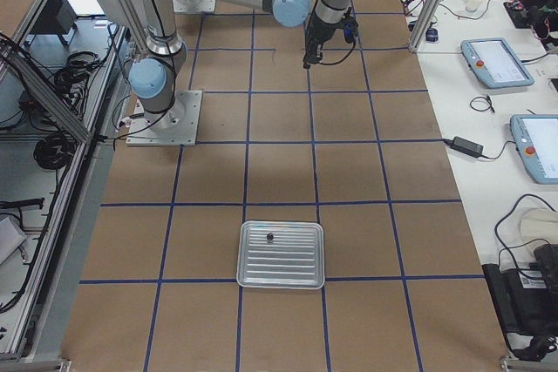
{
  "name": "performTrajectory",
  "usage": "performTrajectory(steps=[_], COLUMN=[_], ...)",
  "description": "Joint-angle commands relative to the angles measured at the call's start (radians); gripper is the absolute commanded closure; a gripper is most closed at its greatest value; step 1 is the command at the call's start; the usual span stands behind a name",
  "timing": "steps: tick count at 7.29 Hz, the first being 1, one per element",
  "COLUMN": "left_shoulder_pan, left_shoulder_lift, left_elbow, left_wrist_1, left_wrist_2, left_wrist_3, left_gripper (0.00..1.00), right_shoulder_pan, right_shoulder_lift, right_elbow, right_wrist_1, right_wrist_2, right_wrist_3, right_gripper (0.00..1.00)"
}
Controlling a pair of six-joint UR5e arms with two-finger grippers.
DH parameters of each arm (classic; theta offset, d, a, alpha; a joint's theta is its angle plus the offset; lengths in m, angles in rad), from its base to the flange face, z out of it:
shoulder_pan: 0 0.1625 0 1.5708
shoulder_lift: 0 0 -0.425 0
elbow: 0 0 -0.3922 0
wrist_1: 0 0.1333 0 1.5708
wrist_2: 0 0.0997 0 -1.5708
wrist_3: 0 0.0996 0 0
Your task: Place bearing gear from tray to pile
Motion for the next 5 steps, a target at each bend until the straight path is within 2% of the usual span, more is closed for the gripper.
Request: performTrajectory(steps=[1,2,4,5], left_shoulder_pan=[-0.005,-0.014,-0.048,-0.043], left_shoulder_lift=[-0.006,0.003,0.023,0.031], left_elbow=[0.007,0.001,-0.01,-0.035], left_wrist_1=[0.016,0.011,0.008,-0.002], left_wrist_2=[-0.011,0.001,-0.107,-0.118], left_wrist_3=[-0.014,-0.011,-0.02,-0.001], left_gripper=[0.0,0.0,0.0,0.0], right_shoulder_pan=[0.204,0.252,0.364,0.381], right_shoulder_lift=[0.068,0.099,0.188,0.217], right_elbow=[0.087,0.154,0.222,0.221], right_wrist_1=[-0.258,-0.464,-0.689,-0.794], right_wrist_2=[0.101,0.131,0.165,0.204], right_wrist_3=[0.398,0.566,0.694,0.771], right_gripper=[0.83,0.83,0.82,0.79])
